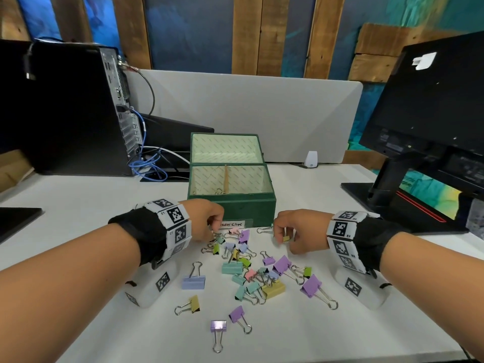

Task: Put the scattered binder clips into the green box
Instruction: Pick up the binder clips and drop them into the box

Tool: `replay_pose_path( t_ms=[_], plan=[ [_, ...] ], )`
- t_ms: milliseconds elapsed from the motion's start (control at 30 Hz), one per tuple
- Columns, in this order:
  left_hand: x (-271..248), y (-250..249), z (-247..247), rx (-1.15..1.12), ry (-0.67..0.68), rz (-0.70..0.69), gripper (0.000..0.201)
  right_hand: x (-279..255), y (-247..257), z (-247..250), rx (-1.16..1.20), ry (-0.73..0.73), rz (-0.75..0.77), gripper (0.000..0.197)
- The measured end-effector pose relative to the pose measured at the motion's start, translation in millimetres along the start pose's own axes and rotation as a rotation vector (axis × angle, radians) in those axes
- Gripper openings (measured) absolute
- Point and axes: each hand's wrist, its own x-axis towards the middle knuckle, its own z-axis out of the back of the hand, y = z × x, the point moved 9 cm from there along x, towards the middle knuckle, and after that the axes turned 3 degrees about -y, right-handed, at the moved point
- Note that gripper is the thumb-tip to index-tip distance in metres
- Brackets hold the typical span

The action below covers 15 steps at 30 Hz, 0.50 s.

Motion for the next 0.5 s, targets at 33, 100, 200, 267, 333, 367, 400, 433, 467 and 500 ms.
replay_pose_path(
  t_ms=[33,100,200,267,333,367,400,433,467,500],
  plan=[
    [-1.0,3.3,2.3,-0.04,-0.004,0.013,0.023,0.3,0.2,1.1,0.005,-0.01,0.003,0.02],
    [-3.3,9.7,7.3,-0.152,-0.013,0.052,0.018,-0.1,0.8,3.9,0.028,-0.032,0.008,0.021],
    [-4.9,14.1,17.9,-0.274,-0.048,0.08,0.016,-2.1,3.2,8.7,0.049,-0.039,0.017,0.022],
    [-4.3,16.7,25.7,-0.319,-0.063,0.09,0.016,-2.9,2.6,19.5,0.069,-0.056,0.008,0.021],
    [-2.9,19.1,33.7,-0.376,-0.079,0.101,0.016,-1.2,0.2,39.6,0.122,-0.118,-0.017,0.02],
    [-1.9,19.8,38.2,-0.409,-0.091,0.106,0.016,0.6,-0.9,51.3,0.158,-0.155,-0.032,0.021],
    [-1.2,20.4,41.9,-0.443,-0.102,0.114,0.016,3.1,-0.9,63.0,0.195,-0.196,-0.041,0.022],
    [-0.2,20.4,45.1,-0.479,-0.111,0.12,0.016,6.5,-1.0,74.5,0.23,-0.241,-0.048,0.023],
    [0.9,20.4,47.2,-0.518,-0.118,0.125,0.017,10.5,0.0,84.5,0.26,-0.284,-0.05,0.025],
    [1.9,20.0,48.4,-0.557,-0.123,0.132,0.018,15.4,1.3,93.3,0.287,-0.328,-0.048,0.025]
  ],
)
